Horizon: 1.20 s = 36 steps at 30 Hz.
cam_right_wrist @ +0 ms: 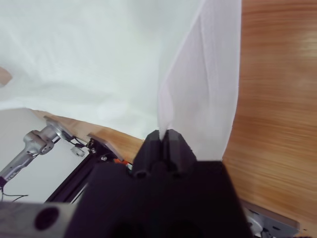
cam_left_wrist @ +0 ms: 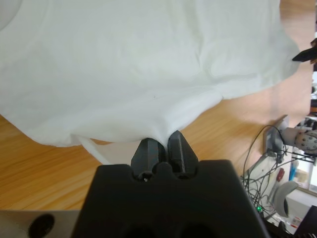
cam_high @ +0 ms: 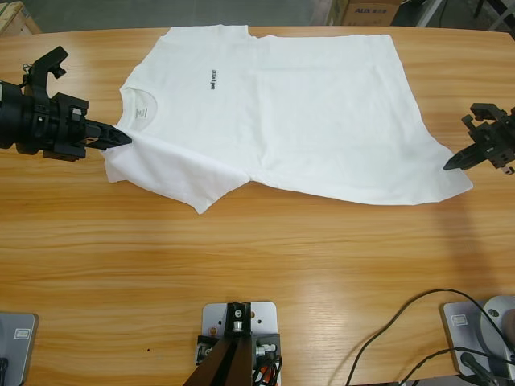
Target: Fold clothes
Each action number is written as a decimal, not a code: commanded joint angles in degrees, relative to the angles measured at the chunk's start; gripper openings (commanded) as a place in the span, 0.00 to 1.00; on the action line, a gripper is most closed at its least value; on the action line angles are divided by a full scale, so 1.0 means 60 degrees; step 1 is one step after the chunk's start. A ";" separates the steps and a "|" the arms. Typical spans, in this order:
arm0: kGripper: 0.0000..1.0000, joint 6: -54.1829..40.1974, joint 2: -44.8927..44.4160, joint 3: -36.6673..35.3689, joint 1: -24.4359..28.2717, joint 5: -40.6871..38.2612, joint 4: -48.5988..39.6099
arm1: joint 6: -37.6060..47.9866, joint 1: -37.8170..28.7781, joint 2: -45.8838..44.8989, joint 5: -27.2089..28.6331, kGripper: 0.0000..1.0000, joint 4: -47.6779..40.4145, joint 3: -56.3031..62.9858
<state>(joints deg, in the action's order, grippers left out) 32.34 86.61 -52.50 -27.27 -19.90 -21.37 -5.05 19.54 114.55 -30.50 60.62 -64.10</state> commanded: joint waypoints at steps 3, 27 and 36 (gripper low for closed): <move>0.00 -0.0169 -0.0106 -0.0025 0.0077 -0.0052 -0.0144 | -0.0269 0.0127 -0.1066 -0.0152 1.00 0.0282 -0.0484; 0.00 -0.0508 0.0072 -0.0379 0.0077 -0.0111 -0.0425 | 0.7922 -0.1818 -0.5885 0.1664 0.92 -0.5029 0.4303; 0.00 -0.0564 0.0160 -0.0464 0.0068 -0.0111 -0.0539 | 0.8704 -0.2158 -0.7397 0.1696 0.94 -0.5762 0.6131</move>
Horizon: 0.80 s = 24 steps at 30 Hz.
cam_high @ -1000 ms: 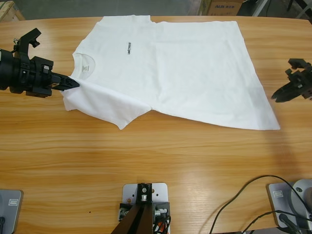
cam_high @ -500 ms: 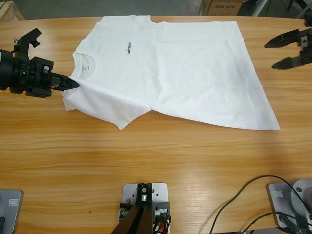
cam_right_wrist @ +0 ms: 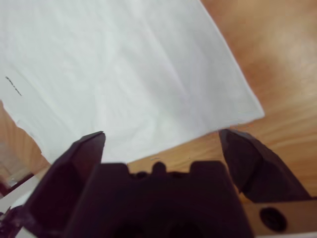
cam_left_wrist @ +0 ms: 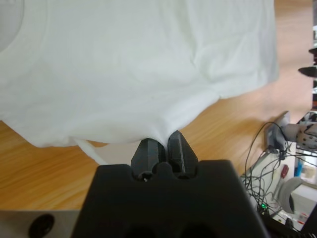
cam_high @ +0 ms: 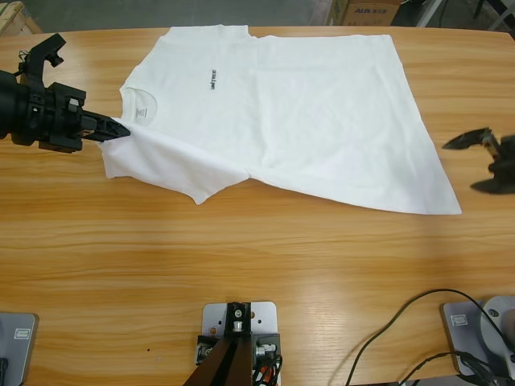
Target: Fold clothes
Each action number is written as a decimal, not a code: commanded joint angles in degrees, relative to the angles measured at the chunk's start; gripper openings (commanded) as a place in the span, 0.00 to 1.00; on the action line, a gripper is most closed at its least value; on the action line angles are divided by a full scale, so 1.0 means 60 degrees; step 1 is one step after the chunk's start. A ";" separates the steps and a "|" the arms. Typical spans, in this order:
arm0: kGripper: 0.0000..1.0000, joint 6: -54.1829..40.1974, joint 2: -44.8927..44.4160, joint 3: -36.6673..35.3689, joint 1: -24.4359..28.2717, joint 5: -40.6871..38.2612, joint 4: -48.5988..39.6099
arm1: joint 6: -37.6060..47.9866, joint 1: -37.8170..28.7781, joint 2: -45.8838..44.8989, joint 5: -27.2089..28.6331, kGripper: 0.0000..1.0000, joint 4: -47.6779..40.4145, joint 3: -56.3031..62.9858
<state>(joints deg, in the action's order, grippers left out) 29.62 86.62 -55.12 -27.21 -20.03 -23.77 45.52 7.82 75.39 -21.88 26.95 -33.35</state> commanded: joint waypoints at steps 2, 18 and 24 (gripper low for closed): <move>0.00 -0.0115 0.0154 -0.0048 0.0052 -0.0090 -0.0155 | 0.0376 -0.0328 -0.0712 0.0453 0.93 0.0075 0.1014; 0.00 -0.0144 0.0078 -0.0166 0.0052 -0.0084 -0.0439 | 0.1715 -0.0806 0.0331 0.1171 0.91 -0.1685 0.1785; 0.00 -0.0147 0.0110 -0.0218 0.0052 -0.0075 -0.0492 | 0.1856 -0.0888 0.0348 0.1361 0.92 -0.1946 0.2013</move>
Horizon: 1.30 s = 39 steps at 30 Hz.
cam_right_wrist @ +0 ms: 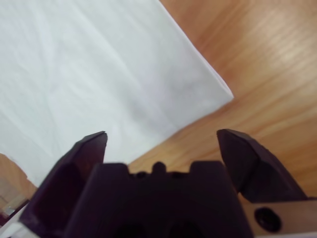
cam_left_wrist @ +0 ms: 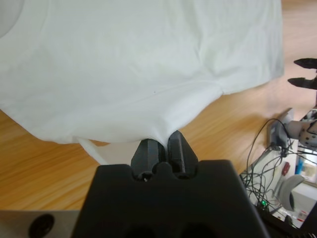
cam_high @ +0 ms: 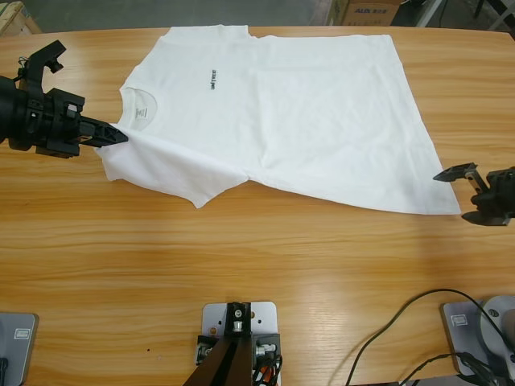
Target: Fold clothes
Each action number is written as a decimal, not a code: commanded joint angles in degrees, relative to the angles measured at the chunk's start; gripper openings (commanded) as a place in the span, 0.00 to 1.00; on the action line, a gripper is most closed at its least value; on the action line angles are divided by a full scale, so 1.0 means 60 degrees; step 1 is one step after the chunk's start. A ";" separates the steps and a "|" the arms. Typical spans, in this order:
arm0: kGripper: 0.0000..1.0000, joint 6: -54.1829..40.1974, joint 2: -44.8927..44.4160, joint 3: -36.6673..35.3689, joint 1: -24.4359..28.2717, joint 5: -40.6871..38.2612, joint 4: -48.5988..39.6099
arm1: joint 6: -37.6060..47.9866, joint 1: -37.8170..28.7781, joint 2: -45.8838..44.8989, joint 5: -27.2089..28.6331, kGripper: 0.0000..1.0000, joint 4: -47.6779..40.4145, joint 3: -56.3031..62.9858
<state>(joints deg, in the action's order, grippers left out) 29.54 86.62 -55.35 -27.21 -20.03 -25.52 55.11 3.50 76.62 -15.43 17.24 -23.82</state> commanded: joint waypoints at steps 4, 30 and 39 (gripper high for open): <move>0.00 -0.0133 0.0112 -0.0214 0.0052 -0.0075 -0.0220 | 0.0396 -0.0174 0.0273 0.0357 0.93 -0.0269 0.0355; 0.00 -0.0133 0.0183 -0.0237 0.0052 -0.0060 -0.0331 | 0.0308 -0.0305 0.1585 0.0462 0.90 -0.1116 0.0481; 0.00 -0.0133 0.0177 -0.0252 0.0052 -0.0045 -0.0346 | 0.0246 -0.0305 0.0950 0.0740 0.00 -0.1101 0.0601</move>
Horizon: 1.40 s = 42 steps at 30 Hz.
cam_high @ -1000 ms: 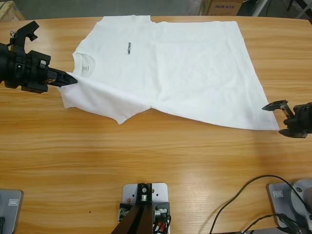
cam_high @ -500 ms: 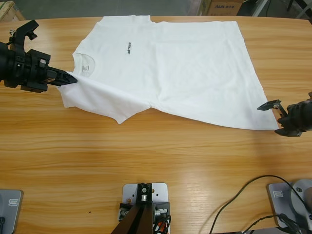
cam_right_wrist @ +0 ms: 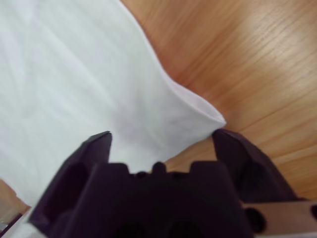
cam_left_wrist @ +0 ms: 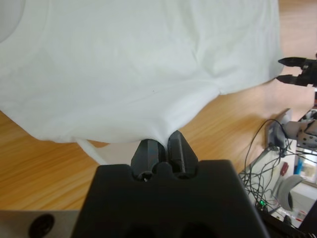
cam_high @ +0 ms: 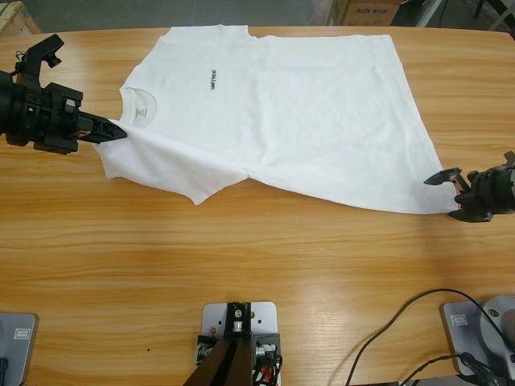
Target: Fold clothes
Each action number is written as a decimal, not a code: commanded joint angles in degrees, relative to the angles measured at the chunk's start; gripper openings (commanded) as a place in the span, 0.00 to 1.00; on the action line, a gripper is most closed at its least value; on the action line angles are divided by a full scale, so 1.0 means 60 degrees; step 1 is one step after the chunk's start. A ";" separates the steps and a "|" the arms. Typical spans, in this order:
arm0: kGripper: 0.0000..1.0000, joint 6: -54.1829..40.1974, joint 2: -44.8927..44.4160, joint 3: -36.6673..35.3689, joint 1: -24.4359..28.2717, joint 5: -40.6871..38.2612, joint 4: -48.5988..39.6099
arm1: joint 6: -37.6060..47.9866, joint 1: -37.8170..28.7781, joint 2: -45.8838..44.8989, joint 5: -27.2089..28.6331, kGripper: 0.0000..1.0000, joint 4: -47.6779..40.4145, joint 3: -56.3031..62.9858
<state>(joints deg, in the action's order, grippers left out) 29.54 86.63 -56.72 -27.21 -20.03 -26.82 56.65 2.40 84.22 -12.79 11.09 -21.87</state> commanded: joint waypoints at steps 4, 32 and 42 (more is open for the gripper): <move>0.00 -0.0133 0.0167 -0.0025 0.0052 -0.0046 -0.0130 | -0.0072 -0.0122 -0.0724 0.0444 0.00 -0.0075 0.0338; 0.00 -0.0186 0.0164 -0.0025 0.0064 -0.0040 -0.0188 | -0.0172 -0.0546 0.0797 0.0755 1.00 0.0906 -0.0151; 0.00 -0.0250 0.0378 -0.0040 0.0082 -0.0031 -0.0174 | -0.1274 -0.0672 -0.0355 0.1218 1.00 0.2060 -0.1563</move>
<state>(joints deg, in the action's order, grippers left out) 29.12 86.70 -57.06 -27.21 -20.03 -27.12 54.30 -0.30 84.63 -7.88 18.84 -25.74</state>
